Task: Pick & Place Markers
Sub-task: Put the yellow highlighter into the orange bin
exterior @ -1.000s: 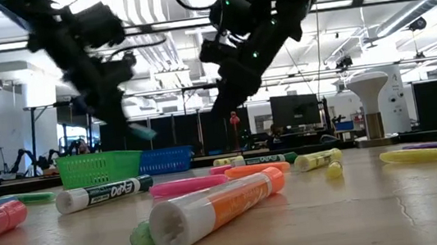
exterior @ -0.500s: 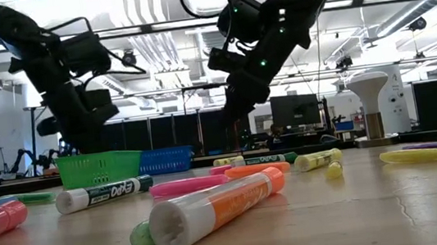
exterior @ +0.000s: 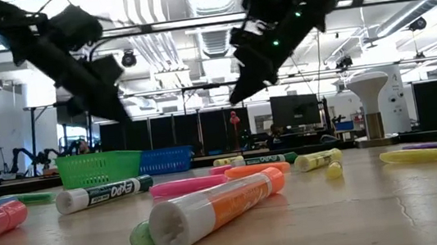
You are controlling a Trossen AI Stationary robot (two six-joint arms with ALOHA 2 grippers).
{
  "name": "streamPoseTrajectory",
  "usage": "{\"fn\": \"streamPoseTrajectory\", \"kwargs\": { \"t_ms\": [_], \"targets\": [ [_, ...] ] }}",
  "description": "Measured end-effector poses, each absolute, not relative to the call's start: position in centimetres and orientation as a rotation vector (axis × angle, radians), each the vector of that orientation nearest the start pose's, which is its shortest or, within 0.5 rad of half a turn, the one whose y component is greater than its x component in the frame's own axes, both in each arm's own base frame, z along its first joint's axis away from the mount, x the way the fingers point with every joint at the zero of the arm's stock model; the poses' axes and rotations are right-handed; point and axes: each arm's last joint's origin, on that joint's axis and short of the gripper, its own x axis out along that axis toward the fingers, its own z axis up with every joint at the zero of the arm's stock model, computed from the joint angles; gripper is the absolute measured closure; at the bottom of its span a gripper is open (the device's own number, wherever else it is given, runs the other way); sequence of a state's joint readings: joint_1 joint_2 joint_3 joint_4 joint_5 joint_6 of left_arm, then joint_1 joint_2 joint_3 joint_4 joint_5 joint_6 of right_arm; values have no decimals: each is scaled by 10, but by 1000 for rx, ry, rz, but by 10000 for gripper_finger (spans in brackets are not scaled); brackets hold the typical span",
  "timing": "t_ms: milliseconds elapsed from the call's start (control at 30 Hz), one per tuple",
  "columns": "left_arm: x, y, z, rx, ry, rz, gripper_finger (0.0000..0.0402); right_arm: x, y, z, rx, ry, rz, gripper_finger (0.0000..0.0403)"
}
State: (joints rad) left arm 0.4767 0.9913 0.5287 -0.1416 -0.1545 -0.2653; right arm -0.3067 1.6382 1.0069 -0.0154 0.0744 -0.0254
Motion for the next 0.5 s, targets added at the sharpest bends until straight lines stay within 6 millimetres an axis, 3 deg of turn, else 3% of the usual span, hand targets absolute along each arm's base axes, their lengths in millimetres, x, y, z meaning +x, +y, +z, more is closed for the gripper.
{"fn": "streamPoseTrajectory", "kwargs": {
  "t_ms": [167, 267, 500],
  "targets": [
    [186, 97, 211, -310, 213, 476, 389, 304, -125, 203, 191, 654, -420, 354],
    [187, 97, 205, -277, 90, 409, 397, 298, -124, 194, 189, 711, -417, 352],
    [191, 99, 194, -234, 70, 364, 401, 292, -101, 184, 139, 963, -311, 294]
  ]
}}
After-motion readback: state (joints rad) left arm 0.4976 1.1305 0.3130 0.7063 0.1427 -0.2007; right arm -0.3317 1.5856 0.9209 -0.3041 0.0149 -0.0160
